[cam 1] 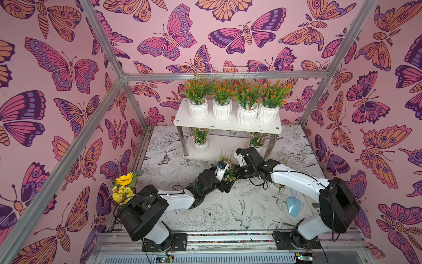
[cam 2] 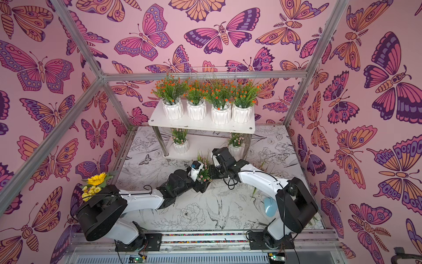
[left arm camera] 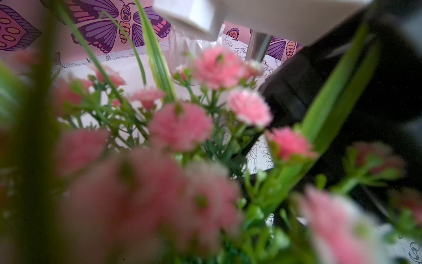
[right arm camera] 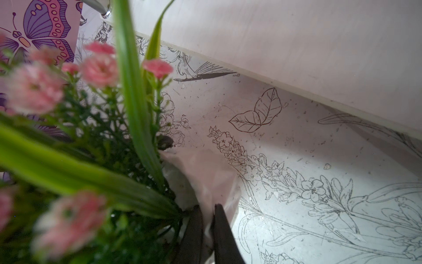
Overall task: Place the baby's breath potted plants on the rack by color
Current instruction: Pick up the baby's breath potted plant from the center of the board.
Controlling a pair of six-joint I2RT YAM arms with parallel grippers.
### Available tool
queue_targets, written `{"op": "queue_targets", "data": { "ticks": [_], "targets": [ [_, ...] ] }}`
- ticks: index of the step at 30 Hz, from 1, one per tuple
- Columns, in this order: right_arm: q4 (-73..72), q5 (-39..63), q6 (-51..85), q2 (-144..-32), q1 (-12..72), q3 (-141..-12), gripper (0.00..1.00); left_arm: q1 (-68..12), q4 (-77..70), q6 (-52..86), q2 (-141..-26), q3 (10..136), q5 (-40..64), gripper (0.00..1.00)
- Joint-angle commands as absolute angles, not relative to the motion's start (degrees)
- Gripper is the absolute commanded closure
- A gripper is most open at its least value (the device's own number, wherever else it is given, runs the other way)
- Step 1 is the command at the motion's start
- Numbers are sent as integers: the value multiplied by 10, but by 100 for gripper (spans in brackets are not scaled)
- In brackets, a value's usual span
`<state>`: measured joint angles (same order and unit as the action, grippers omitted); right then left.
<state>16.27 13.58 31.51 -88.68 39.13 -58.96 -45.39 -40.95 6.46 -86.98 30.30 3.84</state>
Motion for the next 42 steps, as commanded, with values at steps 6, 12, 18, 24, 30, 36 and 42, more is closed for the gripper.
{"op": "queue_targets", "data": {
  "ticks": [6,12,18,24,30,36,42],
  "targets": [
    [122,152,322,-856,392,-593,100,-454,-390,64,-894,313,33,6],
    [123,148,320,-854,392,-588,100,-454,-390,64,-890,315,34,16],
    [117,145,321,-858,392,-580,100,-453,-384,63,-896,324,37,30],
    [118,120,316,-860,392,-569,97,-450,-394,72,-915,327,24,34],
    [118,107,317,-861,392,-563,94,-449,-404,78,-922,326,25,35],
    [123,94,316,-851,391,-558,80,-448,-406,77,-915,324,24,36],
    [137,77,314,-831,380,-551,78,-447,-404,75,-906,321,19,37]
  ]
}}
